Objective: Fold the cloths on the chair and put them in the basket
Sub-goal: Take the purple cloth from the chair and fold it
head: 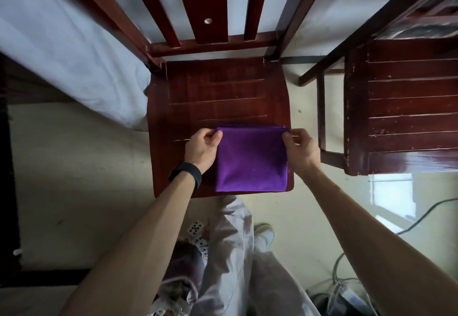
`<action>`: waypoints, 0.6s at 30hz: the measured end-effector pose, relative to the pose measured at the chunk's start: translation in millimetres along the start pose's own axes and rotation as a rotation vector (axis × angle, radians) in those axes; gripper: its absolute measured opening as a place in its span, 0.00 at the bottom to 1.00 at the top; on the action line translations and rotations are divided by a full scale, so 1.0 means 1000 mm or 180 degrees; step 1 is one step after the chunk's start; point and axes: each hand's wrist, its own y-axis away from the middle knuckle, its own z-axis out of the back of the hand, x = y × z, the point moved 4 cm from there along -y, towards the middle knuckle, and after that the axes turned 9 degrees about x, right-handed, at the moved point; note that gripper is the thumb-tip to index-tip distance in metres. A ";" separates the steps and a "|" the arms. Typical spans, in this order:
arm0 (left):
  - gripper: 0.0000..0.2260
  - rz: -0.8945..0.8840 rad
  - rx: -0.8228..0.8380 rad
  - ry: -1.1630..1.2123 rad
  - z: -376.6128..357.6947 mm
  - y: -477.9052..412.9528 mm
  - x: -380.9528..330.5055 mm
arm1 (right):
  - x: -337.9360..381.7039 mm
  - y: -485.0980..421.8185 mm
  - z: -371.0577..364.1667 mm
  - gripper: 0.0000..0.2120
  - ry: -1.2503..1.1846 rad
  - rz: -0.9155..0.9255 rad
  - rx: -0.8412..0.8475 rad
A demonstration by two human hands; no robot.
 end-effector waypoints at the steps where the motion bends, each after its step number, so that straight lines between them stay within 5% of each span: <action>1: 0.13 0.0022 -0.0037 0.0058 -0.001 -0.004 0.001 | 0.000 -0.004 -0.001 0.13 0.0013 -0.0011 -0.0041; 10: 0.12 0.0054 -0.0169 -0.0191 -0.005 -0.016 0.004 | 0.000 -0.019 -0.009 0.14 0.0154 -0.0172 -0.0118; 18: 0.20 -0.0618 -0.0444 -0.0435 -0.013 0.011 0.010 | -0.013 0.007 -0.020 0.15 0.0001 0.0251 -0.0690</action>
